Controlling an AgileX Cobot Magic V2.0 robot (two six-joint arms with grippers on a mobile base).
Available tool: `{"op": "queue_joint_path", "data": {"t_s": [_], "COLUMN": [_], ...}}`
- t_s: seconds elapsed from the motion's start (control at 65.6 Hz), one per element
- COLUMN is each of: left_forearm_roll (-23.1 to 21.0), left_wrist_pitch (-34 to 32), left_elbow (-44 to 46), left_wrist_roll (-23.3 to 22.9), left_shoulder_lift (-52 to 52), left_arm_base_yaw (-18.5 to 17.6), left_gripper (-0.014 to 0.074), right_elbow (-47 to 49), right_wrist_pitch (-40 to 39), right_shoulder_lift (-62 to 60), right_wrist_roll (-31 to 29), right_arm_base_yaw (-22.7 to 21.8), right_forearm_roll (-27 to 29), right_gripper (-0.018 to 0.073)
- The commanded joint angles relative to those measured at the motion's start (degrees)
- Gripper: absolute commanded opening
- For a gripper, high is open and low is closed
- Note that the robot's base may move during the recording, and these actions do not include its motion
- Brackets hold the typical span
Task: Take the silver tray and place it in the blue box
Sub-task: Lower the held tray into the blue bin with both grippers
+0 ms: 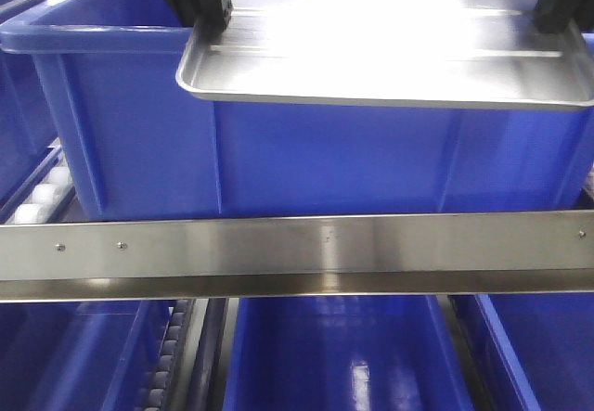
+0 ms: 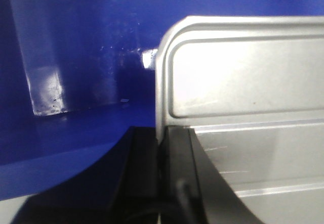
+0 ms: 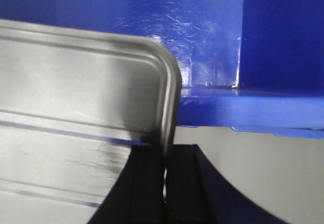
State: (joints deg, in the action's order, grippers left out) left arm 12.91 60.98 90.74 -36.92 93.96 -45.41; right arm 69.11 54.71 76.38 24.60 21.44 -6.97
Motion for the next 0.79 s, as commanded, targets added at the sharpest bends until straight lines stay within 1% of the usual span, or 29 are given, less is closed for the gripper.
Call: {"op": "queue_joint_path", "data": {"t_s": [0.0,0.777], "left_forearm_roll": [1.2,1.2], "left_wrist_pitch": [-1.5,-2.2], "left_elbow": [1.9,1.9], "left_wrist_roll": [0.5,0.5], "left_shoulder_lift": [-2.8,-2.8], "left_arm_base_yaw": [-0.3,-0.3], "left_gripper": [-0.0105,-0.0105], "right_elbow": [2.1,2.1], "right_wrist_pitch": [-2.9,-2.9], "right_shoulder_lift": [-1.7,-1.7], "right_wrist_roll": [-1.0,-1.0], "right_arm_base_yaw": [-0.1,-0.1], "right_forearm_roll": [-1.4,-1.4], "right_gripper": [0.0059,0.0059]}}
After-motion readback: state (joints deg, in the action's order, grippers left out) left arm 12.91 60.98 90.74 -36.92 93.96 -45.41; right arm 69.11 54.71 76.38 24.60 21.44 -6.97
